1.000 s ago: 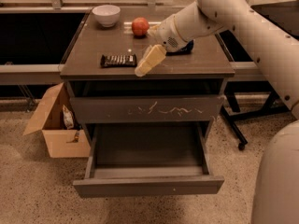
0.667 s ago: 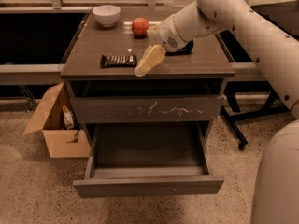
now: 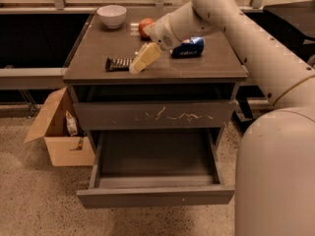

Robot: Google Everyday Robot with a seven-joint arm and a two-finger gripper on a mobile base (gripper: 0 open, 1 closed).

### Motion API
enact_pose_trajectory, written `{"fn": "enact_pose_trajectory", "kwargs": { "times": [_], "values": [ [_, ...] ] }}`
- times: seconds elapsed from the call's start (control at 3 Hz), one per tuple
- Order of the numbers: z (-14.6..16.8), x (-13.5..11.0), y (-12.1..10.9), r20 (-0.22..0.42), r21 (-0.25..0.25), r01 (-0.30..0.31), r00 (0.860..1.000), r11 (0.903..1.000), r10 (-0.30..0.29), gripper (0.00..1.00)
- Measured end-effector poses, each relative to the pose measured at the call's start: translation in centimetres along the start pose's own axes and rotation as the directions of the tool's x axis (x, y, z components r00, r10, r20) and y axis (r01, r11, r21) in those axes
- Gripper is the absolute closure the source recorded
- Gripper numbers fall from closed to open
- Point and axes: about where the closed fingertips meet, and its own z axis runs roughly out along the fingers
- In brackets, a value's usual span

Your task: Place rxbar chocolate into middle drawer

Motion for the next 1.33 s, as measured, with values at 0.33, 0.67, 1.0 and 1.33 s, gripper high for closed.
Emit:
{"fn": "enact_pose_trajectory", "kwargs": {
  "times": [0.33,0.67,1.0,1.33],
  "values": [
    [2.0,-0.2,-1.0,0.024,0.031,-0.038,0.999,0.9988,0.037,0.00],
    [4.4,-0.3,-1.0,0.085,0.011,-0.079,0.993,0.9968,0.078,0.00],
    [5.9,-0.2,-0.9,0.112,-0.014,-0.097,0.989,0.9952,0.098,0.00],
    [6.9,0.2,-1.1,0.121,-0.028,-0.111,0.986,0.9934,0.114,0.00]
  ]
}}
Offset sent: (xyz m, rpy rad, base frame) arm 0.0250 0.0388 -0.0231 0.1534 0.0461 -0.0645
